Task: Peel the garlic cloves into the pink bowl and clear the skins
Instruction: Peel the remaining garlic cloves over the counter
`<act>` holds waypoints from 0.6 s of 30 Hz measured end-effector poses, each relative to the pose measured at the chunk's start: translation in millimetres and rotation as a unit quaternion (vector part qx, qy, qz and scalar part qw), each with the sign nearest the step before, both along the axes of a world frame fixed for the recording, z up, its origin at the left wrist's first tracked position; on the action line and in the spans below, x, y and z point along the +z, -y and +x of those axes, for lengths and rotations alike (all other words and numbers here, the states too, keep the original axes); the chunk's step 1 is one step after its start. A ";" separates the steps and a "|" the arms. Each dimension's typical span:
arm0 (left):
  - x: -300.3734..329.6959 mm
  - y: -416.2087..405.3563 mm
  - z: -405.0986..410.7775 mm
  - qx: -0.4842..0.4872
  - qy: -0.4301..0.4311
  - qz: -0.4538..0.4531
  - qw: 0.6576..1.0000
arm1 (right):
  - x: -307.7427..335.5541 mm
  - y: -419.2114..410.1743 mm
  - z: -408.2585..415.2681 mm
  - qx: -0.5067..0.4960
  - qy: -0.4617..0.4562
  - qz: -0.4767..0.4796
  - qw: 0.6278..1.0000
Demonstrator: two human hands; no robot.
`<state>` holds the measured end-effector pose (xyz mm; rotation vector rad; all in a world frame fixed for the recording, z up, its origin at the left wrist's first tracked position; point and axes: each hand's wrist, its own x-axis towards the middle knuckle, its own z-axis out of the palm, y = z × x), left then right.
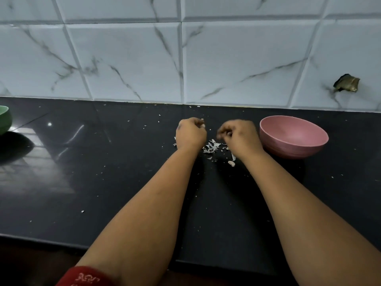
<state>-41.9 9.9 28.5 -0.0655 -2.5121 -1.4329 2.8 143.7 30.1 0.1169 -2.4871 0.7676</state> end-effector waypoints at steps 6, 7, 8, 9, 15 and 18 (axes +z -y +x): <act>2.1 4.2 -1.6 0.020 -0.026 0.044 0.998 | 1.8 -1.3 -4.8 -0.040 -0.053 0.009 0.998; 2.6 4.2 -1.4 0.026 -0.027 0.049 0.998 | -0.5 -1.4 -5.3 -0.025 0.003 0.037 0.999; 2.1 4.1 -0.7 0.026 -0.025 0.049 0.998 | -3.8 0.1 -4.1 -0.013 0.058 0.062 0.996; 0.8 3.0 -0.5 0.024 -0.021 0.046 0.998 | -5.6 0.9 -4.3 -0.010 0.073 0.066 0.995; -2.1 -2.8 -3.2 0.017 -0.019 0.036 0.999 | -4.0 4.5 -6.2 -0.021 0.112 0.083 0.990; -4.0 -4.1 -2.4 0.017 -0.014 0.035 0.999 | -4.8 6.3 -4.6 -0.033 0.030 0.054 0.998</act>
